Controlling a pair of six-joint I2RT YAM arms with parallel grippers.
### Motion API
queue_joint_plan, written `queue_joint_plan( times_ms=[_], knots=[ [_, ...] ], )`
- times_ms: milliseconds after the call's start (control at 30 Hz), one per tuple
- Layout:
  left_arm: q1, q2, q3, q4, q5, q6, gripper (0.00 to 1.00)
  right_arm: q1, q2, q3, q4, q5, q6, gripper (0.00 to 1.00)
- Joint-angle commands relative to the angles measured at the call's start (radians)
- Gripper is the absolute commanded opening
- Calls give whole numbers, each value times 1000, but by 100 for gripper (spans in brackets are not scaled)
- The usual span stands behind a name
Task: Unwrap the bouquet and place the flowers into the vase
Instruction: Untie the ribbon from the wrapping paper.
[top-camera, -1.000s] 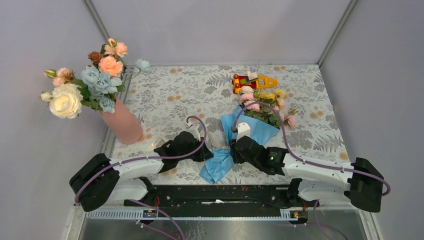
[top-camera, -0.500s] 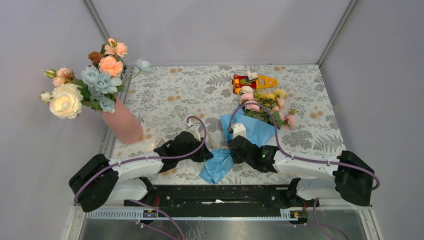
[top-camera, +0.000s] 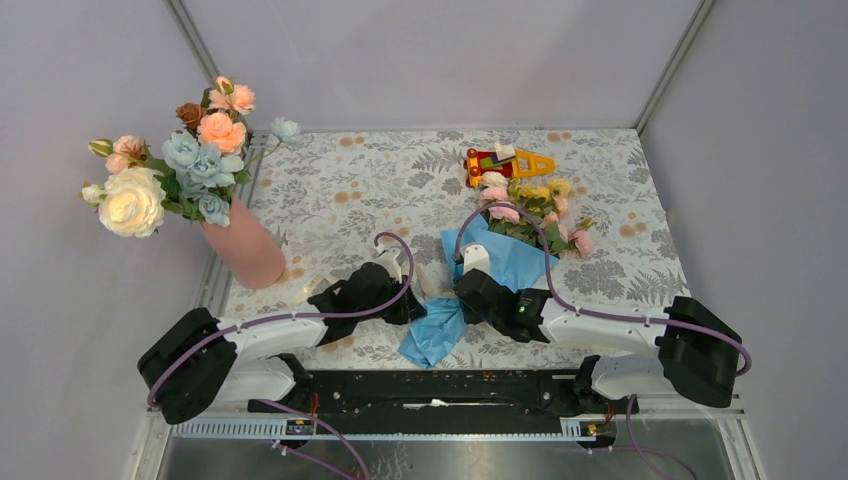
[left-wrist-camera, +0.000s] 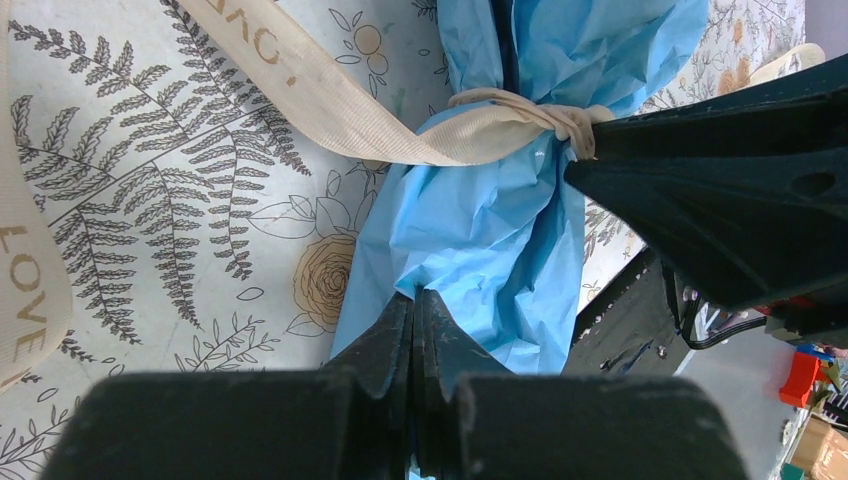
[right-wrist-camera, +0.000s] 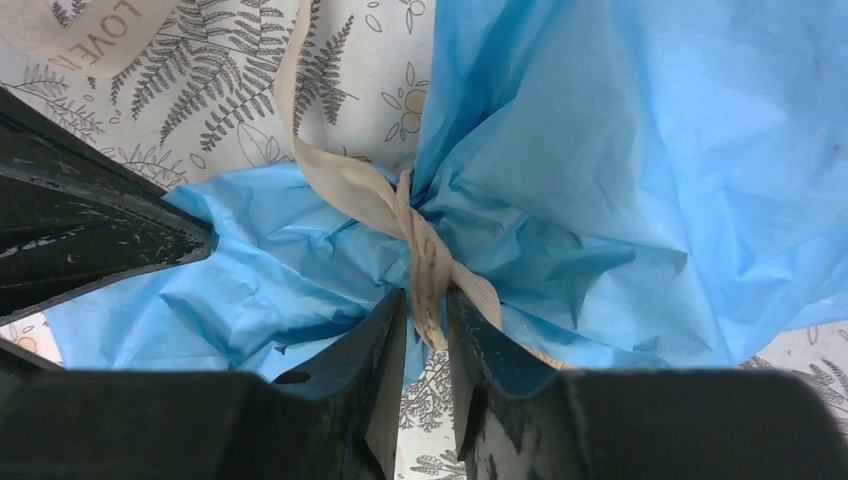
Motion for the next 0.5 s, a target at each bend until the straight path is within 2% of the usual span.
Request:
queue_joint_plan(
  times_ms=[0, 267, 467],
  knots=[
    [-7, -18, 31, 13, -14, 16, 0, -8, 10, 32, 34, 69, -3, 24],
    [-8, -23, 33, 0, -46, -1, 0, -8, -30, -25, 69, 94, 0, 1],
    [-8, -12, 29, 3, -74, -36, 0, -8, -93, -91, 91, 69, 7, 0]
  ],
)
